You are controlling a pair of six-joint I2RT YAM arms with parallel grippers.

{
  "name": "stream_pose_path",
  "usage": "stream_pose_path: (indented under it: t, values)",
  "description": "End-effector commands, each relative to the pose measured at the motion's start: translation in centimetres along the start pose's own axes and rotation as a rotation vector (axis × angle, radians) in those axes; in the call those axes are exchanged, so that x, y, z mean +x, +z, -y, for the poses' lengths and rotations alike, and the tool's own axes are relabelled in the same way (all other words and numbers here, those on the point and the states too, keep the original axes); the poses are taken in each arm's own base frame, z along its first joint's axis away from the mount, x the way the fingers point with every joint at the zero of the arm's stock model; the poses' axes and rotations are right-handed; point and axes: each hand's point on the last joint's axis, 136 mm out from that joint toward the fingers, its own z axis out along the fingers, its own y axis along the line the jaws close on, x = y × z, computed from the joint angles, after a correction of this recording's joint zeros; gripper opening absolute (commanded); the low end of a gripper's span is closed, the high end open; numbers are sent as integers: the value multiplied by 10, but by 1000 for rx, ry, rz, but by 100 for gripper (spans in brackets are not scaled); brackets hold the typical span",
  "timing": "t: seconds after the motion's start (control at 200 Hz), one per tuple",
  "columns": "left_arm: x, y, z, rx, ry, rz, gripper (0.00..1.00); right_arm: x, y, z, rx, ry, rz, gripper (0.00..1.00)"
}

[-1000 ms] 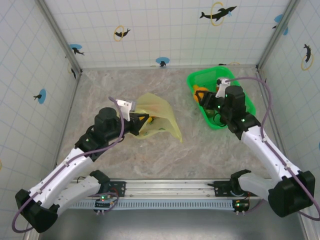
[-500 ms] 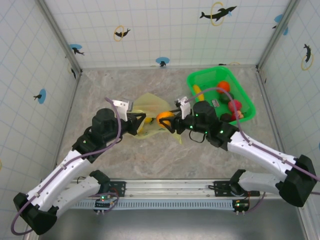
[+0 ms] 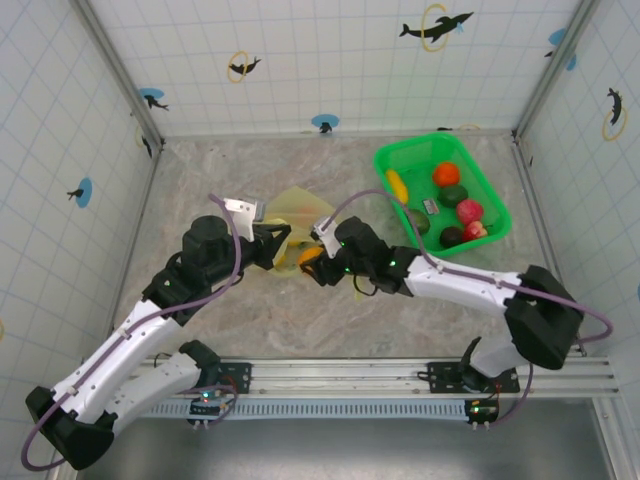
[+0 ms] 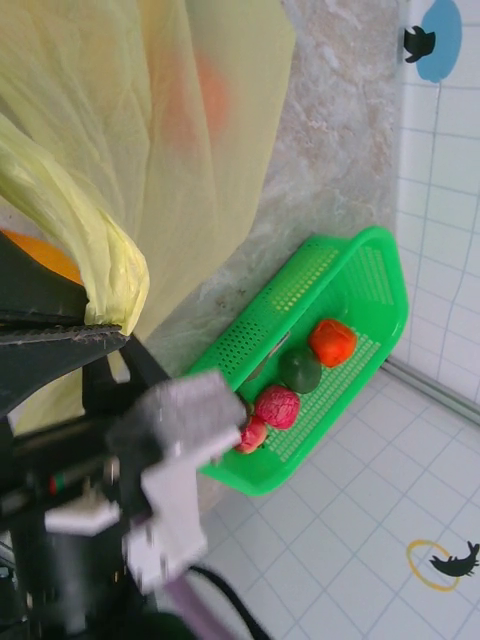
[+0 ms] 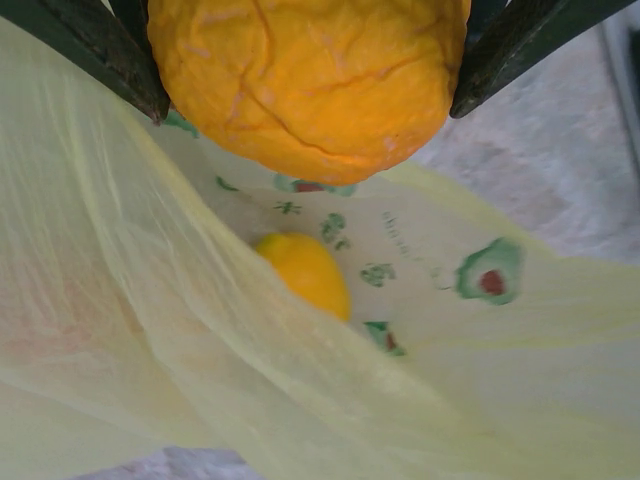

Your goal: Place the fake fruits into the plastic bag and tie a complex knot

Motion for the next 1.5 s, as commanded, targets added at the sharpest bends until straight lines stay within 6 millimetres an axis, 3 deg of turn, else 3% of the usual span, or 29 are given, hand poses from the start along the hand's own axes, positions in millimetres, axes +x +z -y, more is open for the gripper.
stream_pose_path:
  t: [0.0,0.165,0.28,0.32,0.38,0.415,0.54,0.741,0.901,1.081,1.201,1.366,1.496]
  values:
    - [-17,-9,10,29,44,43,0,-46,15,14,83,25,132,56]
    - [-20,-11,11,28,58,51,0,-78,48,14,72,102,200,56]
    - [-23,-13,9,10,66,62,0,-94,70,-7,-56,175,232,58]
    - [-24,-14,8,-1,66,66,0,-95,79,-17,-124,200,228,66]
    - [-26,-15,5,-18,67,73,0,-96,84,-29,-200,242,229,86]
    - [-26,-15,4,-23,71,74,0,-94,87,-32,-227,260,222,90]
    - [-25,-14,4,-24,77,69,0,-87,87,-27,-234,290,216,91]
    - [-23,-13,3,-26,80,63,0,-83,69,-10,-193,304,236,91]
    - [-23,-12,3,-22,78,64,0,-82,48,9,-132,324,271,78]
    - [-22,-12,3,-23,76,62,0,-83,24,17,-51,284,294,38]
    - [-23,-12,3,-22,73,64,0,-90,1,17,-36,259,326,19]
    - [-24,-14,4,-17,71,71,0,-100,-39,23,-4,244,391,15]
    - [-26,-16,6,-15,73,78,0,-103,-70,48,60,278,425,21]
